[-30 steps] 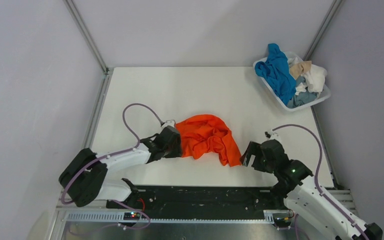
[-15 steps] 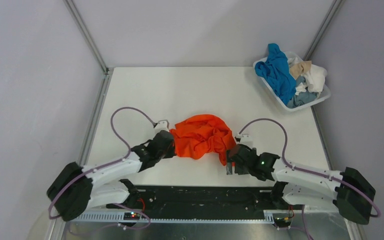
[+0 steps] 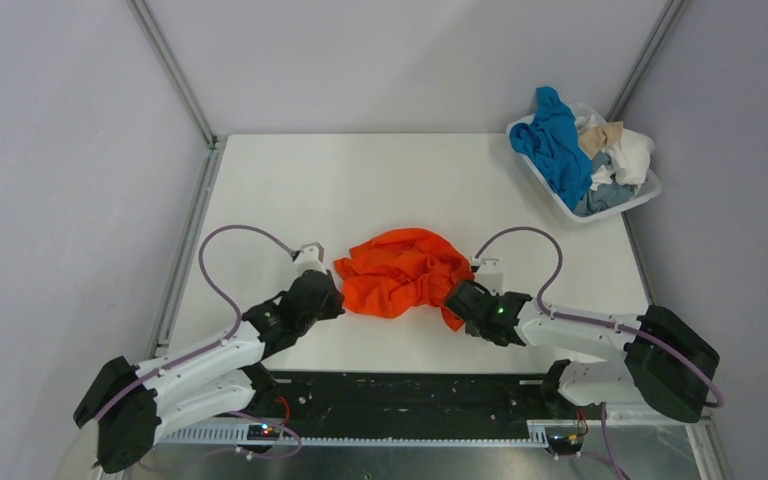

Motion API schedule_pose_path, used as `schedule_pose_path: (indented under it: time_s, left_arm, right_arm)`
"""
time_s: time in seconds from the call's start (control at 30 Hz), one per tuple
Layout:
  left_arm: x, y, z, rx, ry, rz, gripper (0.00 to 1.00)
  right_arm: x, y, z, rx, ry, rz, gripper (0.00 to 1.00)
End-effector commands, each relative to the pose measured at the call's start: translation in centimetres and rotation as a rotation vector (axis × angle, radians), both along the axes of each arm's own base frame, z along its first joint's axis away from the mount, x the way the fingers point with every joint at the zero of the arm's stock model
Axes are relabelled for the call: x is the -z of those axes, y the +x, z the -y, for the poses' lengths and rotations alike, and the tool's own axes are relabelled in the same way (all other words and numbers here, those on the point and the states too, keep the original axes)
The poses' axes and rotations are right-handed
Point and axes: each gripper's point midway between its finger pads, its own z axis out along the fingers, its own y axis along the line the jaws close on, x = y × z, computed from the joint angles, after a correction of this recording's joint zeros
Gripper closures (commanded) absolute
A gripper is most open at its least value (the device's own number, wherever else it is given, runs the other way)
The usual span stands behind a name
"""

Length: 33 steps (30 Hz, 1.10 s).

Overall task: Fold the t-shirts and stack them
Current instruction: Flatten out the tshirt

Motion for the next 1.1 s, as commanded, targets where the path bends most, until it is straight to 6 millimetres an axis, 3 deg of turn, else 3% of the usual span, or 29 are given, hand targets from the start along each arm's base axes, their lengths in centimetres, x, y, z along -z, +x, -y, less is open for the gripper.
schedule_pose_path:
  time_s: [0.0,0.1,0.2,0.23,0.27,0.3,0.33,0.37,0.4,0.47,0.53,0.57,0.6,0.63,0.67,0.7,0.73,0.77,0.8,0.83,0.87,0.9,0.93,0.97,1.0,1.07]
  left_arm:
    - [-1.7,1.4,0.1,-0.041,-0.012,0.061,1.0]
    - [-2.6,2.0,0.3,-0.049,-0.006,0.081,1.0]
    - [-4.8,3.5,0.0,-0.078,0.006,0.149,1.0]
    - [-5.8,4.3,-0.2,-0.1,0.007,0.175,1.0]
    - [-6.5,4.9,-0.2,-0.101,0.012,0.198,1.0]
    - [-7.5,5.9,-0.3,-0.116,0.008,0.21,1.0]
    - [-8.0,6.7,-0.9,-0.136,0.013,0.221,1.0]
    - [-9.2,7.6,-0.7,-0.139,0.003,0.232,1.0]
    - [-9.8,8.5,-1.4,-0.163,0.01,0.242,1.0]
    - [-12.0,10.4,-1.8,-0.181,-0.002,0.273,1.0]
    - [-16.7,12.0,-1.8,-0.178,-0.042,0.353,1.0]
    - [-18.0,12.3,-2.0,-0.172,-0.034,0.382,1.0]
    - [-19.6,12.5,-2.4,-0.181,-0.039,0.414,1.0]
    - [-22.4,12.7,-2.5,-0.178,-0.042,0.468,1.0]
    - [-25.5,12.6,-2.9,-0.189,-0.063,0.53,1.0]
    - [-26.9,12.4,-3.1,-0.184,-0.053,0.559,1.0]
    - [-29.9,12.0,-3.6,-0.194,-0.077,0.618,1.0]
    - [-31.2,11.6,-4.0,-0.191,-0.066,0.644,1.0]
    - [-34.0,10.8,-4.7,-0.202,-0.082,0.696,1.0]
    - [-35.0,10.4,-5.2,-0.202,-0.065,0.718,1.0]
    - [-37.7,9.4,-6.1,-0.222,-0.083,0.773,1.0]
    - [-38.8,8.8,-6.7,-0.226,-0.07,0.794,1.0]
    - [-41.2,7.6,-7.5,-0.243,-0.091,0.844,1.0]
    - [-42.2,6.9,-8.0,-0.242,-0.083,0.866,1.0]
    - [-44.6,5.5,-8.9,-0.253,-0.107,0.916,1.0]
    - [-47.5,3.1,-10.2,-0.256,-0.119,0.98,1.0]
  right_arm:
    - [-2.0,0.9,2.8,0.116,-0.06,0.067,1.0]
    - [-3.7,1.3,2.8,0.102,-0.004,0.097,1.0]
    - [-6.1,2.4,2.6,0.086,0.118,0.137,1.0]
    - [-6.6,3.3,3.3,0.122,0.143,0.147,1.0]
    - [-7.7,3.6,2.5,0.078,0.215,0.158,1.0]
    - [-8.3,4.8,3.4,0.122,0.251,0.175,1.0]
    - [-9.7,5.3,2.2,0.073,0.347,0.195,1.0]
    - [-10.6,6.5,3.1,0.112,0.393,0.219,1.0]
    - [-12.4,7.1,2.0,0.069,0.493,0.25,1.0]
    - [-15.5,8.7,2.1,0.059,0.598,0.308,1.0]
    - [-20.6,10.4,2.1,0.021,0.662,0.397,1.0]
    - [-22.0,10.8,2.3,0.004,0.668,0.419,1.0]
    - [-25.3,11.5,2.2,-0.017,0.68,0.475,1.0]
    - [-26.1,11.8,2.5,-0.018,0.667,0.477,1.0]
    - [-29.6,12.1,2.6,-0.029,0.678,0.541,1.0]
    - [-30.5,12.3,2.9,-0.028,0.668,0.549,1.0]
    - [-33.9,12.3,2.9,-0.049,0.682,0.615,1.0]
    - [-35.0,12.1,2.9,-0.065,0.682,0.628,1.0]
    - [-37.9,11.7,2.9,-0.086,0.695,0.686,1.0]
    - [-39.1,11.3,3.0,-0.1,0.695,0.702,1.0]
    - [-41.6,10.7,3.1,-0.114,0.704,0.752,1.0]
    - [-42.4,10.3,3.4,-0.111,0.697,0.765,1.0]
    - [-44.8,9.5,3.7,-0.119,0.703,0.815,1.0]
    - [-45.5,9.0,4.1,-0.109,0.696,0.827,1.0]
    - [-47.4,8.0,4.5,-0.113,0.699,0.866,1.0]
    - [-50.5,6.0,5.0,-0.145,0.698,0.934,1.0]
